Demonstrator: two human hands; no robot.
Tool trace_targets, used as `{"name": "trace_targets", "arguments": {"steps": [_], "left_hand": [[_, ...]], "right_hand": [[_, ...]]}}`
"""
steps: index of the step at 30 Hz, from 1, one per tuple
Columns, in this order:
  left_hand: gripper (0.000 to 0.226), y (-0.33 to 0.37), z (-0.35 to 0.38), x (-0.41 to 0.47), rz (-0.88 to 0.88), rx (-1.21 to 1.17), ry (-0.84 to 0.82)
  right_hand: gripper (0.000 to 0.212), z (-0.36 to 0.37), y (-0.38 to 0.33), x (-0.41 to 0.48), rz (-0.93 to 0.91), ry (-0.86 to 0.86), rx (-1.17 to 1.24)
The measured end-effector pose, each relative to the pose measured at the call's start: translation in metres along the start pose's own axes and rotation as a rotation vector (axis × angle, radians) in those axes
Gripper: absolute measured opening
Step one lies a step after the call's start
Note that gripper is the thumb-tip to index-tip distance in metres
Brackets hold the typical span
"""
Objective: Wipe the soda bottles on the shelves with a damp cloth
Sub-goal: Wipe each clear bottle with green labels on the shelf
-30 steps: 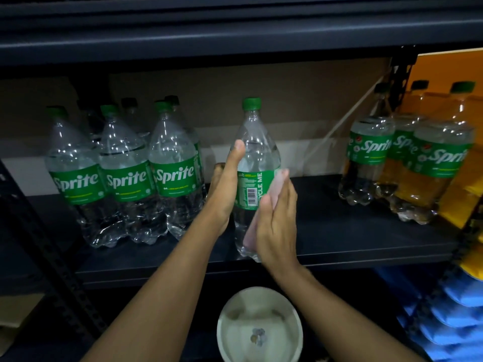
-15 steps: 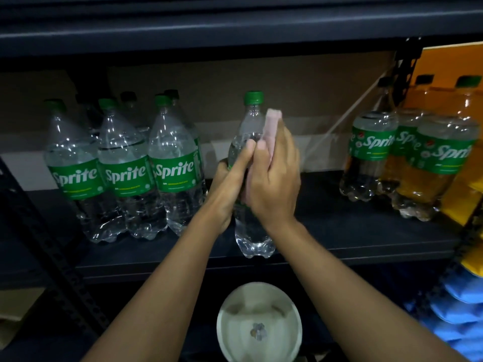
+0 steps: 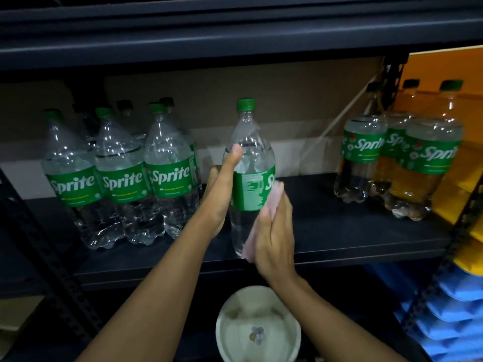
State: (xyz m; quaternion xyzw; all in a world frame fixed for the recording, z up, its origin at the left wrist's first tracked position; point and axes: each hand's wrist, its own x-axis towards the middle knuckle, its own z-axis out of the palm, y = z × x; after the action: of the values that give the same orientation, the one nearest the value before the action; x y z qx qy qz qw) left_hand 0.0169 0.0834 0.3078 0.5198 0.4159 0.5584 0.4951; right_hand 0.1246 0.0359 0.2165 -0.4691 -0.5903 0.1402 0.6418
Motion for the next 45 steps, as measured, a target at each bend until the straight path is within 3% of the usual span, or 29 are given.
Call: {"name": "trace_targets", "arguments": {"steps": [3,9,14,19,22,24,27,29,33,35,40,43,45], "left_hand": [[0.091,0.005,-0.003,-0.003,0.005,0.037,-0.067],[0.059,0.029,0.002,-0.022,0.025,0.027,-0.111],[0.055,0.028,0.013,-0.031,0.013,0.011,-0.158],[0.079,0.017,0.01,-0.022,0.046,0.005,-0.159],[0.084,0.005,0.007,-0.008,0.033,-0.04,-0.115],[0.103,-0.01,0.002,0.008,-0.016,-0.054,-0.034],[0.113,-0.025,-0.006,0.024,-0.025,-0.069,-0.004],[0.11,-0.013,-0.003,0.012,-0.022,-0.053,-0.005],[0.067,0.015,0.004,-0.013,0.03,0.004,-0.13],[0.056,0.016,0.002,-0.016,0.044,0.013,-0.149],[0.065,0.028,0.001,-0.024,-0.004,-0.033,-0.142],[0.073,0.027,0.004,-0.026,0.001,-0.024,-0.171],[0.079,0.023,0.006,-0.025,0.01,0.015,-0.157]], "right_hand": [[0.051,-0.005,-0.04,0.05,0.048,0.036,0.02],[0.035,-0.014,-0.096,0.127,0.026,-0.091,-0.038],[0.049,0.005,-0.08,0.103,-0.104,0.092,-0.062],[0.055,0.019,-0.028,0.039,-0.183,0.198,-0.047],[0.065,0.02,0.007,0.001,-0.089,0.133,-0.035],[0.069,0.018,0.022,-0.017,-0.041,0.076,-0.028],[0.062,0.013,0.021,-0.018,-0.041,0.021,-0.025],[0.057,0.011,0.007,-0.004,-0.049,0.029,-0.008],[0.058,0.005,-0.039,0.048,0.067,0.081,0.051],[0.051,-0.001,-0.064,0.074,0.107,0.042,0.075],[0.031,-0.013,-0.097,0.119,0.045,-0.081,0.012],[0.029,-0.006,-0.088,0.113,0.009,-0.006,0.025],[0.039,0.003,-0.075,0.093,-0.094,0.098,-0.014]]}}
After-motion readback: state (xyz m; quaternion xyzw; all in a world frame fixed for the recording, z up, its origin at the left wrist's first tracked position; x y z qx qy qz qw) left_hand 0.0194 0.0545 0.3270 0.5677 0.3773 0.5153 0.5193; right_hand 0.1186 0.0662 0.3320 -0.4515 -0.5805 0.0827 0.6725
